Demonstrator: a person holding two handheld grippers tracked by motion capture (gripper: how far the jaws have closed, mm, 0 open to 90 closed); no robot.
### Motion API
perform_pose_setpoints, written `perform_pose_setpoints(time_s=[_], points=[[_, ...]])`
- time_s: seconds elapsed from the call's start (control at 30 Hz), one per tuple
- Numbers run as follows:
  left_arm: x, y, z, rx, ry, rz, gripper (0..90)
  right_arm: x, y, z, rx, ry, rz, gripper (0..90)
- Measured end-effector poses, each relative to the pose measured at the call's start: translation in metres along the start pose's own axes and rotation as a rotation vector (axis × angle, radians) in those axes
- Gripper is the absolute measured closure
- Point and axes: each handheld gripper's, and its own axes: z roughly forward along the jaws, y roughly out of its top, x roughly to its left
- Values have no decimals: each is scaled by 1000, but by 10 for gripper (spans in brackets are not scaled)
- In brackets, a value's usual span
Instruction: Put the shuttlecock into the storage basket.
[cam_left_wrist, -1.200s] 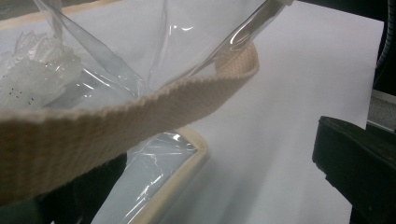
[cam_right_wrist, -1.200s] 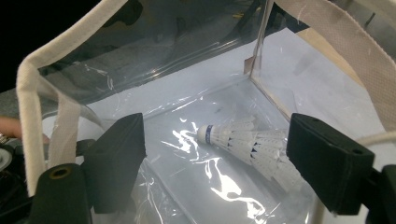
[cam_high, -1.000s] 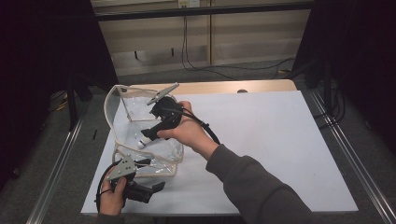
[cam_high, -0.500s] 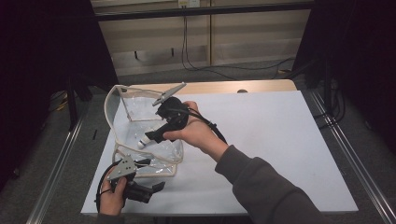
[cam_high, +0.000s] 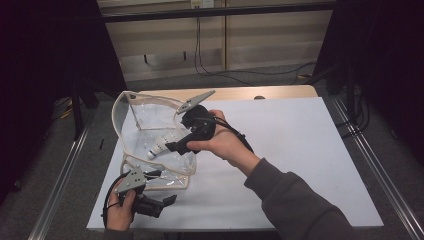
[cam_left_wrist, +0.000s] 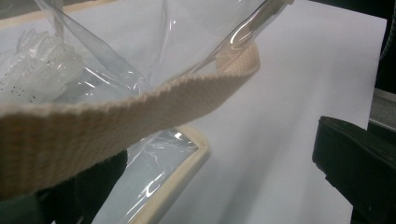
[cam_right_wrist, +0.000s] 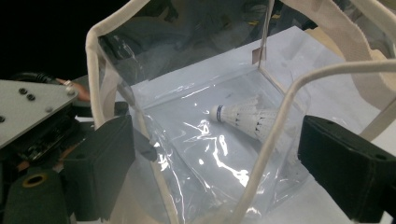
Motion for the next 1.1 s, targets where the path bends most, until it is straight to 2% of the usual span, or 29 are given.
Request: perform_pose_setpoints(time_s=[0.1,0.63,1.1], points=[[0,0,0,2,1,0,32,-2,-6,-4,-1,8,1,103],[-1,0,0,0,5,0,32,-20,-36,-33,-26,-16,23,93],[-1,0,0,1,4,-1,32,-33,-64,-49,-25,-38,27,80]])
